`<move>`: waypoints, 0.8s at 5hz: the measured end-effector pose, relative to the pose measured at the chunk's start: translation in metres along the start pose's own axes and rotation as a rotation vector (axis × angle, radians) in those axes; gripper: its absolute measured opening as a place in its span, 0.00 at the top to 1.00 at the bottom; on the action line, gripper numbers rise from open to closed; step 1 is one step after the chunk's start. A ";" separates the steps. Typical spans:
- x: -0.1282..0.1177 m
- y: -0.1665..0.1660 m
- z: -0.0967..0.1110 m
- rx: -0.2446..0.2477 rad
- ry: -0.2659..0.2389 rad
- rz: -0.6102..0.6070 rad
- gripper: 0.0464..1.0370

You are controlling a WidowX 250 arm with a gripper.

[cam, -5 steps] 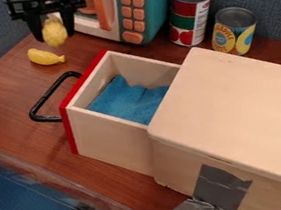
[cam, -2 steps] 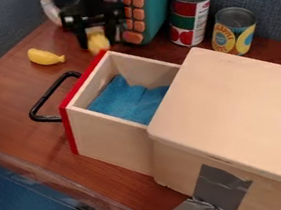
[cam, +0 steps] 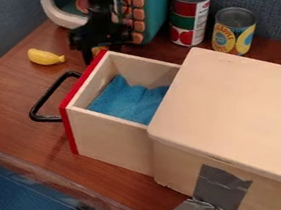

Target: Remove the yellow object from the drawer

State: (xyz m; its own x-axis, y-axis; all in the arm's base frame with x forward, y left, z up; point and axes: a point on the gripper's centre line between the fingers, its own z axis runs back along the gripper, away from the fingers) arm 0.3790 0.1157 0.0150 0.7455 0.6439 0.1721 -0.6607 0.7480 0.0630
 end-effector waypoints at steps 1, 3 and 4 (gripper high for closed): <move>-0.007 0.001 -0.004 -0.006 0.016 -0.014 0.09; -0.008 0.004 0.034 -0.056 -0.054 -0.071 0.04; -0.004 0.011 0.068 -0.108 -0.096 -0.076 0.04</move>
State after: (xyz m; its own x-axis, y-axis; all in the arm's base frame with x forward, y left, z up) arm 0.3627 0.1106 0.0822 0.7776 0.5705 0.2643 -0.5857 0.8101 -0.0257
